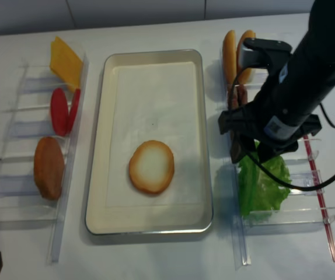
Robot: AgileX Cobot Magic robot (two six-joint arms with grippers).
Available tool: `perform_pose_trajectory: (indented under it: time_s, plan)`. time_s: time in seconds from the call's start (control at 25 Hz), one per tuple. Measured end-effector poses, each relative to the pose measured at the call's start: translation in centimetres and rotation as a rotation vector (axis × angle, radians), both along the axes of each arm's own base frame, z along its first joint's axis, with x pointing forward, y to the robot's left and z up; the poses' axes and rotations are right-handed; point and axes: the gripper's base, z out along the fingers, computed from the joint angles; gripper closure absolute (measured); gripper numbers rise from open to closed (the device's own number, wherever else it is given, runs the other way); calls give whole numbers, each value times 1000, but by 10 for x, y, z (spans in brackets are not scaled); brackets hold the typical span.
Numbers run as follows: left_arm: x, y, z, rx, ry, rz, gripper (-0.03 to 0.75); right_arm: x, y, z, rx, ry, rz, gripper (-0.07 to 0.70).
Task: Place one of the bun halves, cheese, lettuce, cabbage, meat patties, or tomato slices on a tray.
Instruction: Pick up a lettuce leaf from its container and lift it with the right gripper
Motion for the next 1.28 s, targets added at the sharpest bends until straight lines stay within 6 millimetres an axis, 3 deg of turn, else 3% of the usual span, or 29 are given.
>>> perform_pose_trajectory:
  time_s: [0.2,0.52,1.0,1.28]
  plan:
    - [0,0,0,0,0,0,249,4,1,-7,-15,20,2,203]
    - [0,0,0,0,0,0,249,6,-1,-8,-46,7,14,371]
    - [0,0,0,0,0,0,249,9,0,-17,-66,49,19,403]
    - [0,0,0,0,0,0,249,9,0,-17,-69,51,21,552]
